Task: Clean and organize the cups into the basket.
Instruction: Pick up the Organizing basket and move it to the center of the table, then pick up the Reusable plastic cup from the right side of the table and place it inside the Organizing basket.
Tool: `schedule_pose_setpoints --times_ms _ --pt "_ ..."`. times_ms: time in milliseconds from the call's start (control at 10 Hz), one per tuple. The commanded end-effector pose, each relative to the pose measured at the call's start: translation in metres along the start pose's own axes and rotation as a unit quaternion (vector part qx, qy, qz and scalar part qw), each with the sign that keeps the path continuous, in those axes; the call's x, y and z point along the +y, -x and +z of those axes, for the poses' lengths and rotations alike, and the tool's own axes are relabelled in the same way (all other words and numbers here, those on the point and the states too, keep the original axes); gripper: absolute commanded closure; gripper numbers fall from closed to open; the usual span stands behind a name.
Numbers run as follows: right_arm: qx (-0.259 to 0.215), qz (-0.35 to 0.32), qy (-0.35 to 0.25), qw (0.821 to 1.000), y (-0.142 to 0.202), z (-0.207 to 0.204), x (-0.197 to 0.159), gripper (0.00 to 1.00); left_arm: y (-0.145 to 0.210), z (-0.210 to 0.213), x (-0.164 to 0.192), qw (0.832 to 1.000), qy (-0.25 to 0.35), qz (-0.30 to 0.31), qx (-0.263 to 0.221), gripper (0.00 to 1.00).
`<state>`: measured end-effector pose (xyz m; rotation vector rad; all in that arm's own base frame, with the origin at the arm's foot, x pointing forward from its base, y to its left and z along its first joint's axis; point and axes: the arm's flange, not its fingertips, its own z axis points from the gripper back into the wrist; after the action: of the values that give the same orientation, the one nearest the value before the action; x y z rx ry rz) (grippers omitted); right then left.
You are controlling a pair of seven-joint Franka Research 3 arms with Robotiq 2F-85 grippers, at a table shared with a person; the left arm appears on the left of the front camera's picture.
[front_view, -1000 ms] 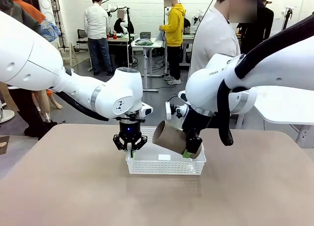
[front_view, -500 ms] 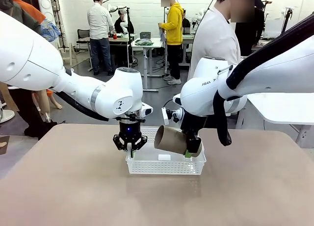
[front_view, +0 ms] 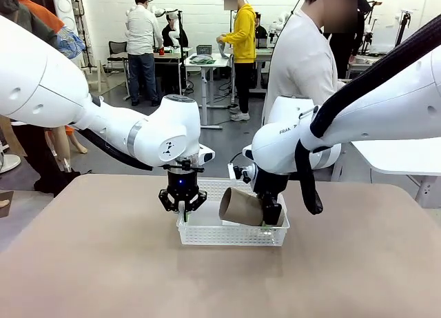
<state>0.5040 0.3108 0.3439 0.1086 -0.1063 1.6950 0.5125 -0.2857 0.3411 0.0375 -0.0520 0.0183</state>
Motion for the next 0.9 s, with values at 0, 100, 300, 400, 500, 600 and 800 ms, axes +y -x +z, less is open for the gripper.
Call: schedule_pose_setpoints --times_ms 0,100,300,400,500,600,800 --pt "0.014 -0.017 0.008 1.000 -0.005 0.004 -0.007 0.00 0.002 -0.003 0.000 1.000 -0.002 -0.003 0.001 1.00" --pt "0.009 -0.019 0.013 1.000 -0.006 0.007 -0.006 0.00 0.002 -0.003 0.000 1.000 -0.002 -0.003 0.001 1.00" --pt "0.002 -0.022 0.022 1.000 -0.005 0.014 -0.005 0.00 0.002 -0.003 0.000 1.000 -0.002 -0.003 0.001 1.00" --pt "-0.011 -0.019 0.034 0.999 -0.005 0.033 -0.001 0.00 0.002 -0.003 0.000 1.000 -0.002 -0.003 0.001 1.00" --pt "-0.063 -0.025 0.046 0.997 0.002 0.067 0.009 0.00 0.002 -0.003 0.000 1.000 -0.002 -0.003 0.001 1.00" --pt "-0.116 -0.031 0.051 0.991 0.022 0.112 0.028 0.00 0.002 -0.003 0.000 1.000 -0.002 -0.003 0.001 1.00" --pt "-0.261 -0.050 0.112 0.958 0.105 0.188 0.078 0.00 0.002 -0.003 0.000 1.000 -0.002 -0.003 0.001 1.00"
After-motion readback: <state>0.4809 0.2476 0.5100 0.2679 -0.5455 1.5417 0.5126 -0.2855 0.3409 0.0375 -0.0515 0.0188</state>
